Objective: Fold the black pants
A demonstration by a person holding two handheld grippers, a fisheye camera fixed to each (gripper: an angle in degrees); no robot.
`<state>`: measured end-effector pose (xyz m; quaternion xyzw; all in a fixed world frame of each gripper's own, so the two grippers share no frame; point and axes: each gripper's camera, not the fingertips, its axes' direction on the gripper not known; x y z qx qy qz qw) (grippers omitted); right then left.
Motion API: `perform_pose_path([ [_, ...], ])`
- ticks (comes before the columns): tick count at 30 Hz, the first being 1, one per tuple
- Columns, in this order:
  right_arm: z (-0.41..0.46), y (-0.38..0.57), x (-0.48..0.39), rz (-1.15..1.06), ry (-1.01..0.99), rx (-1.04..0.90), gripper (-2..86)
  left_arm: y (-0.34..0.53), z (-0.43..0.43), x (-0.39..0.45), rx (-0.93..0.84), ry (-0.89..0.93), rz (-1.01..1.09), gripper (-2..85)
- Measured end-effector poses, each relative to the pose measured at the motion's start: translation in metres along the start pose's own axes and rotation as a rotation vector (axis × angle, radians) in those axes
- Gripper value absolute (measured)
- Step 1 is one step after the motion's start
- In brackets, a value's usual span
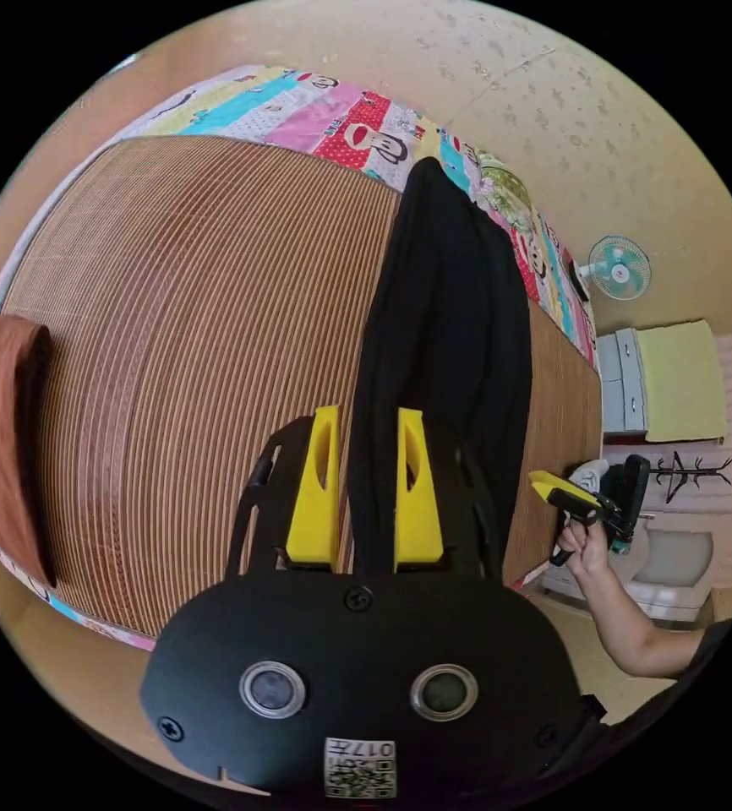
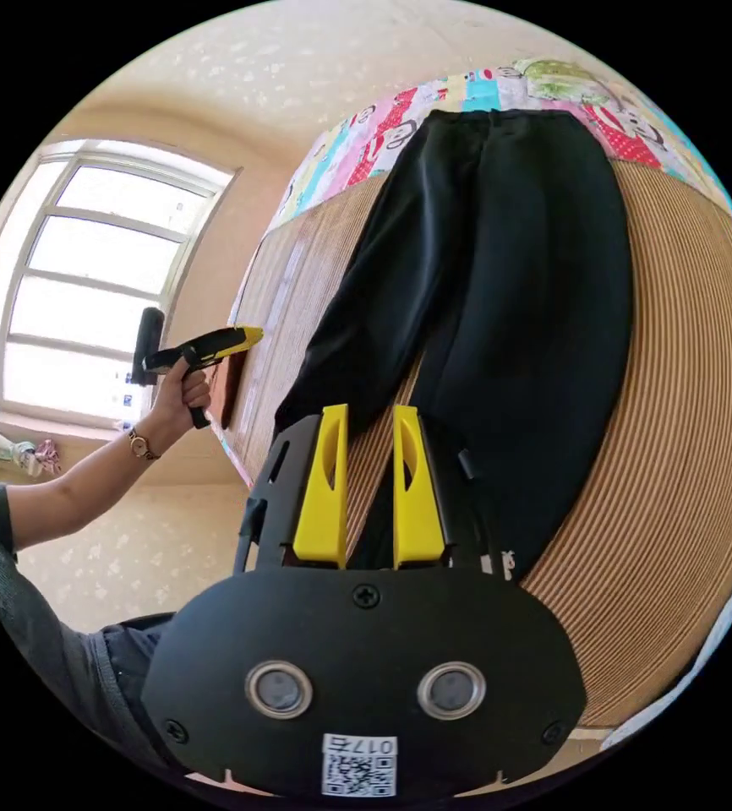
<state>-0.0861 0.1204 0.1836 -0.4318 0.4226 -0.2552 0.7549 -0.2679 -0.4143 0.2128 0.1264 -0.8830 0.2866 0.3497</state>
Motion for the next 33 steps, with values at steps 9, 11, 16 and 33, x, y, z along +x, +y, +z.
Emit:
perform_pose_path([
  [9, 0.042, 0.046, 0.058, 0.186, -0.186, 0.043, 11.9, 0.031, 0.045, -0.091, -0.194, 0.164, -0.03, 9.5],
  [11, 0.034, 0.037, 0.072, 0.224, -0.257, 0.072, 12.3, 0.017, 0.034, -0.104, -0.211, 0.26, -0.045, 3.8],
  [16, -0.027, 0.023, 0.097, 0.241, -0.364, 0.201, 13.9, -0.018, -0.035, -0.157, -0.052, 1.097, -0.018, 2.4],
  [33, -0.013, 0.013, 0.096, 0.19, -0.271, -0.028, 9.1, -0.07, -0.021, -0.268, -0.208, 0.064, 0.033, 8.3],
])
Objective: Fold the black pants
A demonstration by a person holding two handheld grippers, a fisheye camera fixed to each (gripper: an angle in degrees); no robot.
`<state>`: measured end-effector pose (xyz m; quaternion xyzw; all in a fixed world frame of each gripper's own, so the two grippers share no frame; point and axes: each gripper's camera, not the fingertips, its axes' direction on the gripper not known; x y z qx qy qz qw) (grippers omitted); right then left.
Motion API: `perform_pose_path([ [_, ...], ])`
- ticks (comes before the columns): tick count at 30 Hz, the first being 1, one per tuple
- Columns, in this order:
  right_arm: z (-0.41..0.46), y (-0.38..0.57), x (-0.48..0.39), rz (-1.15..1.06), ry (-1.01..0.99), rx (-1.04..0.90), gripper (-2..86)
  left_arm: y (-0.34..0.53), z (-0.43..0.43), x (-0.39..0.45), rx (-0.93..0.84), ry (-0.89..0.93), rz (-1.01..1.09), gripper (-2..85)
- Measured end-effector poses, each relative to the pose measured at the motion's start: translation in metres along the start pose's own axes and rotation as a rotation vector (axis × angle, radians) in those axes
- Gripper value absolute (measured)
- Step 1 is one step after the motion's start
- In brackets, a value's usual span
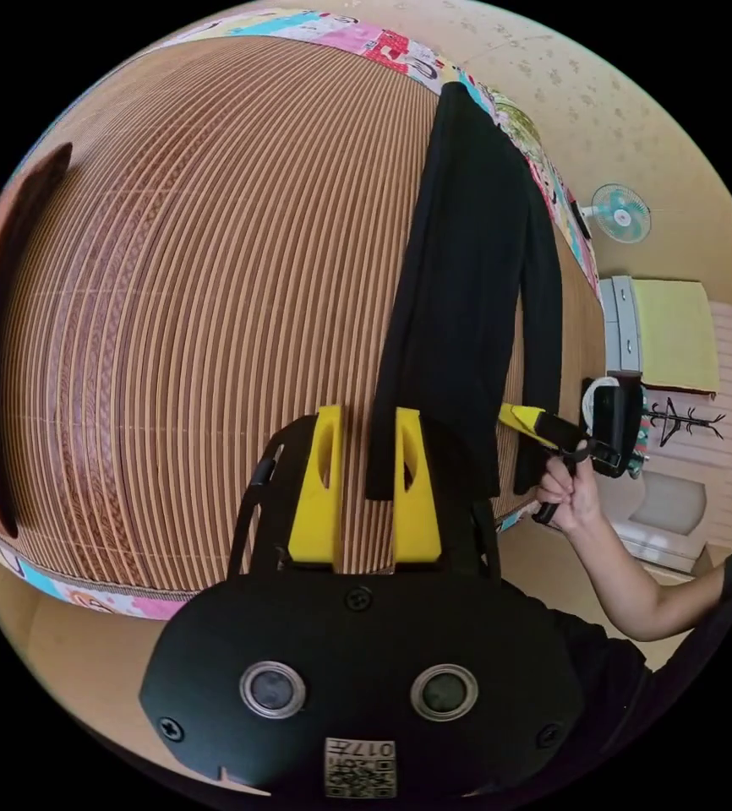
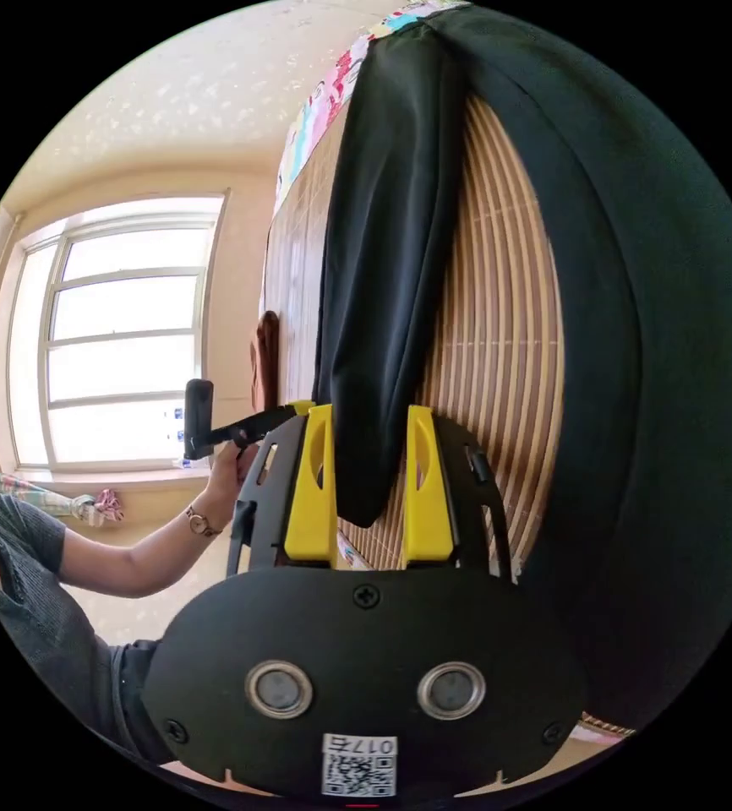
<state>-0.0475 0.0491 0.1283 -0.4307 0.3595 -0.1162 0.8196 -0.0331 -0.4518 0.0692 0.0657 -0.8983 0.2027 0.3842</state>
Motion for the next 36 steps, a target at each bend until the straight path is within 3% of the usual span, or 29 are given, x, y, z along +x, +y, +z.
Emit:
perform_pose_path([
  [3, 0.03, 0.003, -0.016, -0.062, 0.141, -0.263, 4.5, 0.001, 0.008, 0.013, -0.064, -0.072, 0.135, 0.8],
  [6, 0.008, 0.036, -0.036, -0.068, 0.062, -0.231, 3.5, 0.034, 0.011, 0.017, -0.125, -0.051, 0.241, -0.4],
  [9, 0.005, 0.079, -0.037, 0.034, 0.138, -0.254, 3.8, 0.065, 0.013, 0.008, -0.196, -0.005, 0.203, -0.6],
  [12, 0.002, 0.101, -0.011, 0.175, 0.145, -0.352, 5.3, 0.096, 0.029, -0.014, -0.26, -0.135, 0.033, 0.1],
  [16, -0.087, 0.12, 0.0, 0.208, 0.194, -0.097, 6.9, 0.125, 0.006, -0.027, -0.135, -0.191, -0.119, 2.3],
  [18, -0.152, 0.138, 0.016, 0.293, 0.429, 0.043, 8.2, 0.127, -0.003, -0.02, -0.078, -0.203, -0.136, 2.8],
  [21, -0.196, 0.162, 0.051, 0.385, 0.589, 0.082, 9.9, 0.117, 0.002, 0.01, -0.044, -0.146, -0.054, 3.3],
  [24, -0.194, 0.184, 0.082, 0.42, 0.542, -0.011, 10.0, 0.103, 0.025, 0.056, -0.056, -0.061, 0.068, 3.6],
  [27, -0.181, 0.194, 0.068, 0.304, 0.627, -0.051, 6.6, 0.097, 0.054, 0.103, -0.081, 0.039, 0.172, 3.6],
  [29, -0.173, 0.2, 0.067, 0.276, 0.541, -0.101, 5.0, 0.097, 0.076, 0.136, -0.106, 0.094, 0.227, 3.7],
  [36, -0.209, 0.234, 0.017, 0.195, 0.319, 0.011, 3.2, 0.104, 0.109, 0.222, -0.164, 0.233, 0.286, 10.3],
])
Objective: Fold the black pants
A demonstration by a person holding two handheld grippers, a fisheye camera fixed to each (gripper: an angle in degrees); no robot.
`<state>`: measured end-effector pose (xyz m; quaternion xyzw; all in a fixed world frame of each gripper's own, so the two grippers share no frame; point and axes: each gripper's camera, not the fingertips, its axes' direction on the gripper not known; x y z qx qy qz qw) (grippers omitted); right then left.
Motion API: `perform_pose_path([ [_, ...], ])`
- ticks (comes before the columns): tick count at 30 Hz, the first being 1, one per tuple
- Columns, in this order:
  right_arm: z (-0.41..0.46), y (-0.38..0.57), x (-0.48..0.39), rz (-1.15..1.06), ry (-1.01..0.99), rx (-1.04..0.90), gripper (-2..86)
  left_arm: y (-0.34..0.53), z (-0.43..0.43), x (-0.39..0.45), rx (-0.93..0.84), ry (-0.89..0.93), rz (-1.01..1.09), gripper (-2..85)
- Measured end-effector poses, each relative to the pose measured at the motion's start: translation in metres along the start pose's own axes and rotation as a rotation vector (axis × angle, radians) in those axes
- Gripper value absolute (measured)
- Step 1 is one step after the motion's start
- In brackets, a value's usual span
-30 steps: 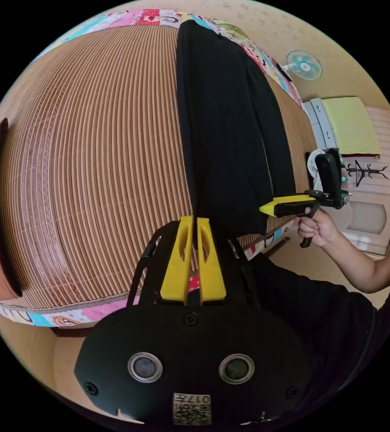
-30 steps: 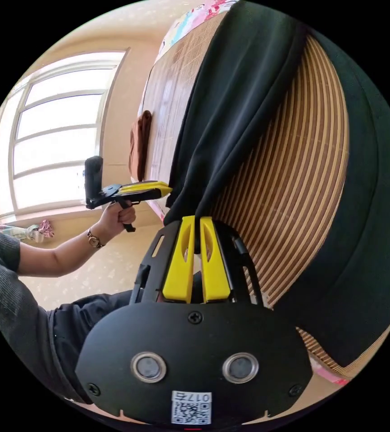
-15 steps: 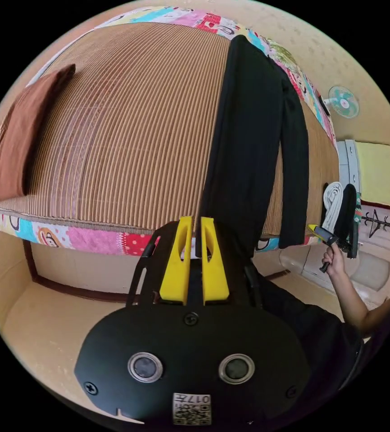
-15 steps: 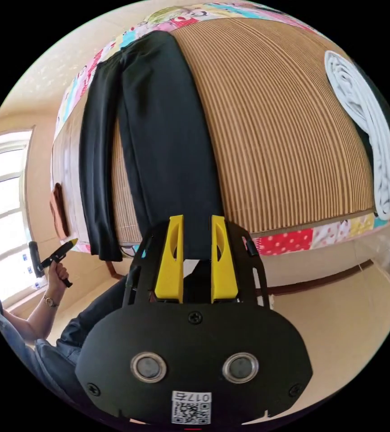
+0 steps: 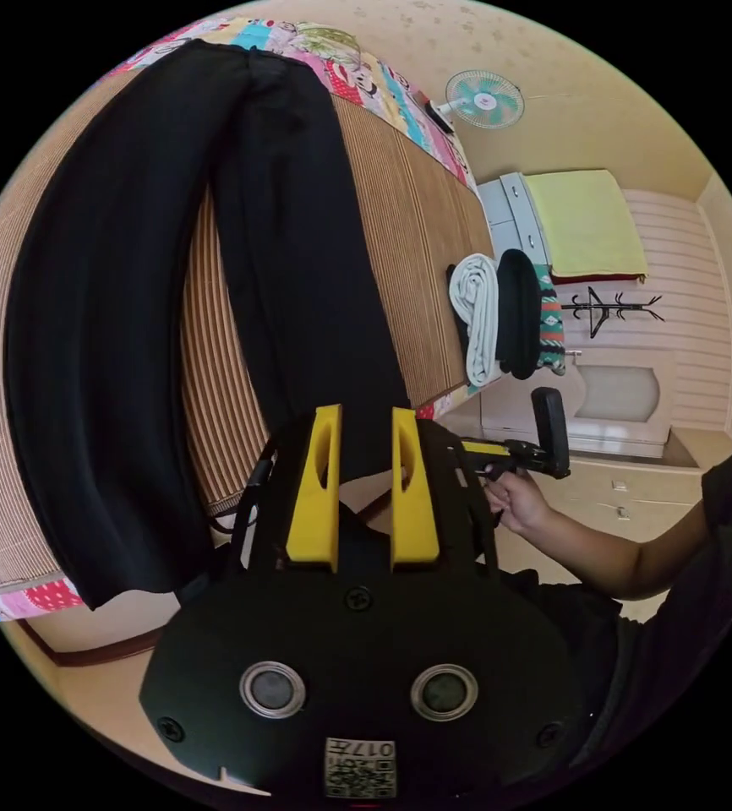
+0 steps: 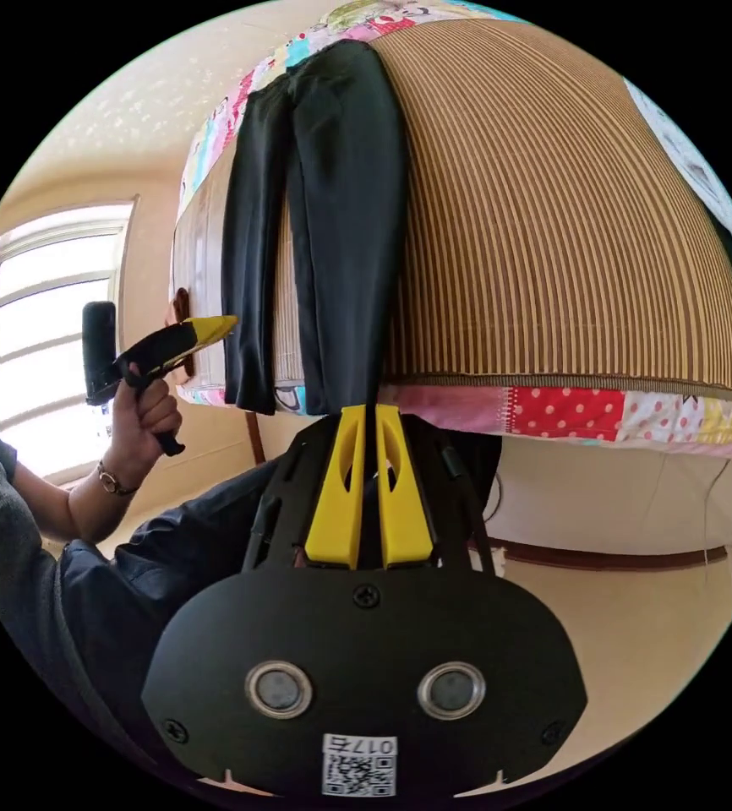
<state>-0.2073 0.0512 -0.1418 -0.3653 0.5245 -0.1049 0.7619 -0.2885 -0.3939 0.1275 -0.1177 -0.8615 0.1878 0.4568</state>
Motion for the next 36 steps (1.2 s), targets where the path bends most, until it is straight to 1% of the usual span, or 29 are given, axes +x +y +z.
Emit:
perform_pose_path([
  [2, -0.015, 0.003, -0.028, -0.081, -0.027, 0.004, 3.0, -0.016, 0.015, 0.026, -0.049, 0.029, 0.002, 14.4],
  [4, -0.024, 0.004, -0.06, -0.183, -0.029, -0.01, 3.0, -0.029, 0.027, 0.045, -0.108, 0.049, 0.036, 15.2],
  [6, -0.034, 0.003, -0.102, -0.334, -0.046, -0.018, 3.0, -0.038, 0.036, 0.058, -0.176, -0.017, 0.054, 13.5],
  [8, -0.038, 0.0, -0.119, -0.409, -0.047, -0.036, 3.1, -0.042, 0.044, 0.068, -0.241, -0.182, 0.074, 7.0],
  [10, -0.036, -0.005, -0.12, -0.499, -0.041, -0.105, 3.3, -0.037, 0.044, 0.07, -0.244, -0.228, 0.103, 2.9],
  [12, -0.031, -0.027, -0.095, -0.606, -0.028, -0.254, 3.5, -0.032, 0.044, 0.066, -0.244, -0.217, 0.122, 1.4],
  [13, -0.032, -0.037, -0.086, -0.612, -0.013, -0.279, 3.6, -0.028, 0.044, 0.059, -0.253, -0.19, 0.118, 0.9],
  [15, -0.05, -0.099, -0.042, -0.566, 0.043, -0.244, 5.1, -0.025, 0.043, 0.047, -0.27, -0.157, 0.099, 0.5],
  [16, -0.056, -0.122, -0.029, -0.528, 0.028, -0.229, 6.1, -0.022, 0.038, 0.039, -0.255, -0.129, 0.085, 0.3],
  [18, -0.071, -0.227, 0.018, -0.352, -0.105, -0.128, 9.3, -0.02, 0.033, 0.028, -0.234, -0.088, 0.059, 0.1],
  [19, -0.074, -0.255, 0.027, -0.306, -0.124, -0.083, 9.8, -0.018, 0.033, 0.02, -0.231, -0.065, 0.041, 0.1],
  [20, -0.079, -0.309, 0.044, -0.222, -0.178, 0.018, 10.8, -0.018, 0.034, 0.014, -0.235, -0.046, 0.022, 0.1],
  [21, -0.08, -0.363, 0.054, -0.182, -0.242, 0.102, 11.6, -0.017, 0.035, 0.011, -0.239, -0.04, 0.013, 0.1],
  [22, -0.08, -0.388, 0.056, -0.163, -0.26, 0.133, 11.9, -0.017, 0.035, 0.007, -0.241, -0.035, 0.001, 0.2],
  [24, -0.073, -0.474, 0.06, -0.085, -0.274, 0.236, 12.2, -0.015, 0.032, 0.003, -0.233, -0.041, -0.009, 0.3],
  [25, -0.071, -0.492, 0.06, -0.062, -0.281, 0.254, 11.8, -0.014, 0.03, 0.001, -0.229, -0.042, -0.017, 0.3],
  [27, -0.057, -0.546, 0.057, 0.014, -0.357, 0.32, 9.4, -0.011, 0.027, -0.005, -0.22, -0.024, -0.04, 0.3],
  [28, -0.053, -0.556, 0.054, 0.03, -0.365, 0.328, 8.7, -0.01, 0.024, -0.01, -0.209, 0.0, -0.058, 0.3],
  [31, -0.04, -0.589, 0.025, 0.112, -0.273, 0.376, 5.8, -0.004, 0.017, -0.023, -0.18, 0.086, -0.09, 0.3],
  [32, -0.043, -0.592, 0.001, 0.127, -0.131, 0.416, 4.8, -0.001, 0.012, -0.028, -0.161, 0.138, -0.086, 0.3],
  [33, -0.048, -0.587, -0.033, 0.105, 0.04, 0.463, 4.0, 0.001, 0.008, -0.031, -0.145, 0.174, -0.077, 0.2],
  [34, -0.051, -0.581, -0.053, 0.074, 0.113, 0.497, 3.7, 0.008, -0.002, -0.037, -0.104, 0.275, -0.034, 0.2],
  [35, -0.054, -0.563, -0.098, -0.016, 0.22, 0.578, 3.2, 0.017, -0.016, -0.045, -0.055, 0.395, 0.015, 0.3],
  [36, -0.056, -0.539, -0.141, -0.112, 0.276, 0.666, 2.8, 0.023, -0.023, -0.05, -0.033, 0.45, 0.025, 0.2],
])
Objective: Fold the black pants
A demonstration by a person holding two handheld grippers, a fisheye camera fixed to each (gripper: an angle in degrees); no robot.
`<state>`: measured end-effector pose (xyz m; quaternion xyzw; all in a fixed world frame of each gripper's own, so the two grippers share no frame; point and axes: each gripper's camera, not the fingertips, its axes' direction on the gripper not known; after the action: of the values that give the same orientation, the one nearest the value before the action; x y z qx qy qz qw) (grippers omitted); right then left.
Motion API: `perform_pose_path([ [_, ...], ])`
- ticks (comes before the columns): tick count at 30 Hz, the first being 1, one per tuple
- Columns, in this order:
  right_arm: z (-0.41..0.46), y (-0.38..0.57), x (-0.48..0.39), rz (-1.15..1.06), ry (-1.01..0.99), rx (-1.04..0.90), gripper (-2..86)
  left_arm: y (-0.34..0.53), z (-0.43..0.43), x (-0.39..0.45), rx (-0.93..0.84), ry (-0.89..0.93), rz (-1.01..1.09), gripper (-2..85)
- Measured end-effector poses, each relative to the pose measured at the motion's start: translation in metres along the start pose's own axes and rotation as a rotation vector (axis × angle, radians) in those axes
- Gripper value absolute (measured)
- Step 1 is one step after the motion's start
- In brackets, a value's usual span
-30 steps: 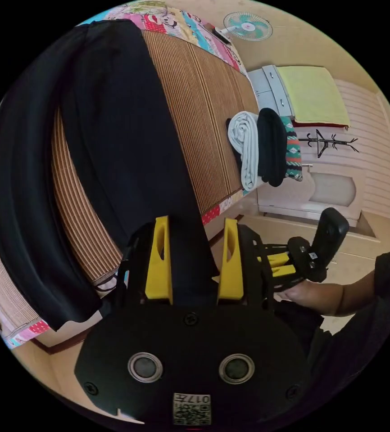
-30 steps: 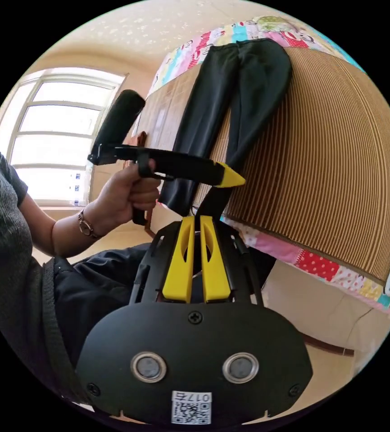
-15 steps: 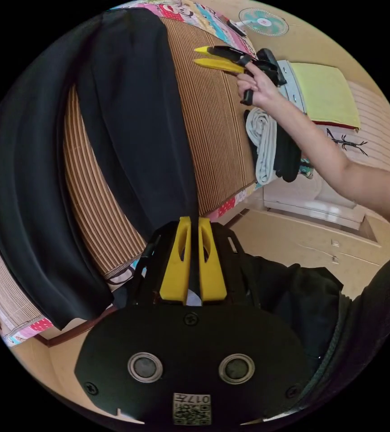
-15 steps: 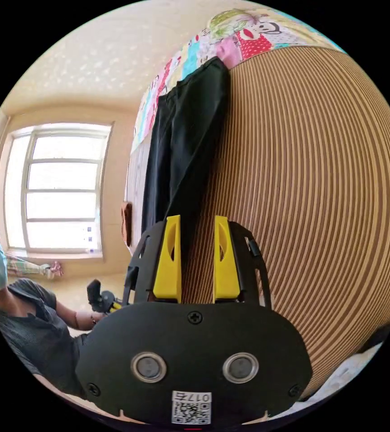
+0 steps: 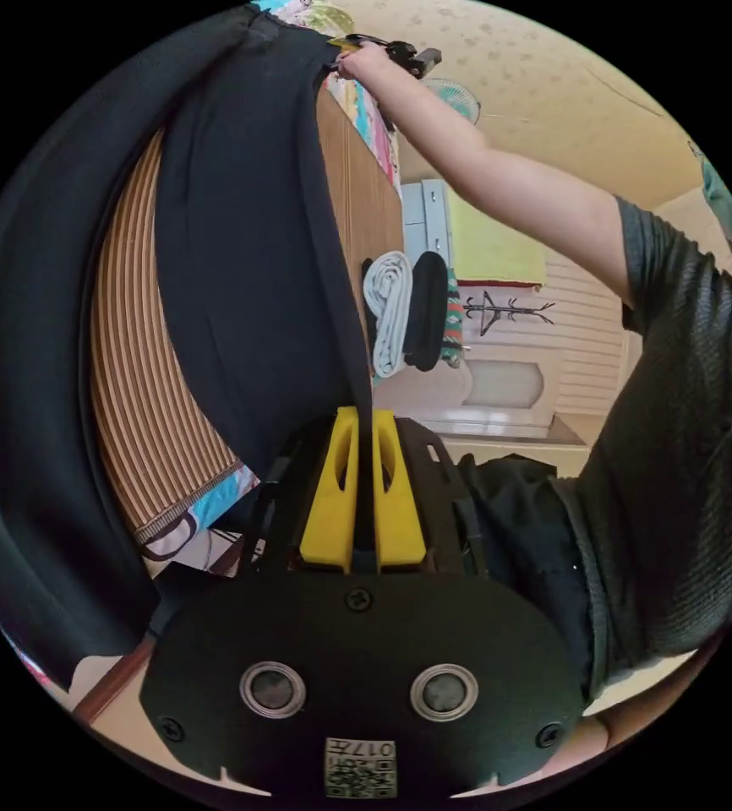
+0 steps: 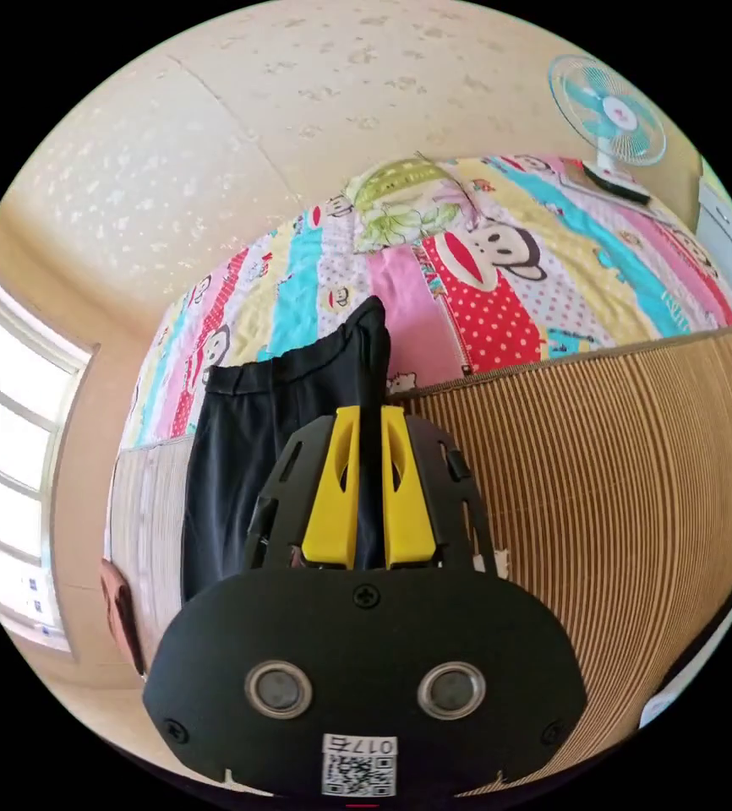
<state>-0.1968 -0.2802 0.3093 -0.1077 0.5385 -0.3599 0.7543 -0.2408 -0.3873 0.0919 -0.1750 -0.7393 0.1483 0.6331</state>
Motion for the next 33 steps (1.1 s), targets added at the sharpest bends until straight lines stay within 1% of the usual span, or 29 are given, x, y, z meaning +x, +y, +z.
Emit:
perform_pose_path([
  [1, -0.014, 0.006, -0.021, -0.044, 0.006, 0.054, 2.6, 0.013, -0.017, -0.006, 0.037, 0.091, 0.005, 0.2],
  [2, -0.038, 0.018, -0.06, -0.121, 0.006, 0.158, 2.4, 0.028, -0.036, -0.012, 0.078, 0.148, -0.007, 0.2],
  [3, -0.052, 0.029, -0.096, -0.173, -0.004, 0.237, 2.2, 0.035, -0.045, -0.015, 0.096, 0.159, -0.017, 0.2],
  [4, -0.055, 0.032, -0.112, -0.188, -0.019, 0.258, 2.1, 0.05, -0.064, -0.021, 0.13, 0.145, -0.049, 0.2],
  [5, -0.052, 0.036, -0.143, -0.205, -0.064, 0.266, 2.0, 0.063, -0.082, -0.028, 0.151, 0.094, -0.095, 0.3],
  [7, -0.027, 0.037, -0.183, -0.199, -0.115, 0.211, 1.9, 0.079, -0.112, -0.039, 0.193, 0.001, -0.167, 0.4],
  [10, 0.054, 0.043, -0.238, -0.21, -0.181, 0.045, 2.0, 0.095, -0.16, -0.057, 0.264, -0.161, -0.249, 0.6],
  [11, 0.092, 0.048, -0.255, -0.227, -0.21, -0.055, 2.0, 0.099, -0.173, -0.062, 0.27, -0.233, -0.27, 0.7],
  [12, 0.126, 0.057, -0.27, -0.264, -0.217, -0.137, 2.1, 0.101, -0.176, -0.066, 0.263, -0.267, -0.283, 0.8],
  [13, 0.142, 0.062, -0.276, -0.29, -0.209, -0.173, 2.1, 0.103, -0.179, -0.073, 0.236, -0.337, -0.317, 0.9],
  [14, 0.17, 0.074, -0.285, -0.342, -0.16, -0.233, 2.3, 0.103, -0.177, -0.08, 0.207, -0.389, -0.336, 1.0],
  [15, 0.191, 0.086, -0.29, -0.387, -0.083, -0.261, 2.4, 0.103, -0.174, -0.082, 0.194, -0.412, -0.342, 1.0],
  [16, 0.198, 0.092, -0.292, -0.415, -0.056, -0.263, 2.4, 0.102, -0.168, -0.086, 0.168, -0.447, -0.346, 1.1],
  [18, 0.205, 0.104, -0.299, -0.508, -0.016, -0.232, 2.7, 0.1, -0.159, -0.084, 0.144, -0.481, -0.321, 1.1],
  [20, 0.201, 0.101, -0.302, -0.502, -0.012, -0.236, 2.8, 0.098, -0.154, -0.077, 0.121, -0.503, -0.293, 0.8],
  [21, 0.189, 0.096, -0.3, -0.453, -0.041, -0.199, 2.9, 0.098, -0.154, -0.075, 0.118, -0.489, -0.28, 0.8],
  [23, 0.169, 0.09, -0.294, -0.352, -0.103, -0.124, 2.9, 0.102, -0.168, -0.06, 0.158, -0.33, -0.158, 0.6],
  [24, 0.165, 0.087, -0.288, -0.285, -0.144, -0.103, 3.0, 0.104, -0.173, -0.058, 0.176, -0.284, -0.135, 0.6],
  [25, 0.166, 0.086, -0.285, -0.257, -0.16, -0.104, 3.0, 0.108, -0.184, -0.057, 0.205, -0.193, -0.106, 0.5],
  [26, 0.176, 0.085, -0.28, -0.226, -0.177, -0.12, 3.1, 0.112, -0.192, -0.058, 0.219, -0.138, -0.096, 0.5],
  [30, 0.223, 0.093, -0.262, -0.241, -0.209, -0.287, 3.9, 0.118, -0.202, -0.071, 0.221, -0.142, -0.181, 0.5],
  [32, 0.211, 0.1, -0.252, -0.257, -0.261, -0.277, 4.8, 0.118, -0.204, -0.077, 0.199, -0.209, -0.262, 0.6],
  [33, 0.191, 0.11, -0.245, -0.305, -0.296, -0.257, 5.5, 0.117, -0.204, -0.077, 0.191, -0.232, -0.271, 0.7],
])
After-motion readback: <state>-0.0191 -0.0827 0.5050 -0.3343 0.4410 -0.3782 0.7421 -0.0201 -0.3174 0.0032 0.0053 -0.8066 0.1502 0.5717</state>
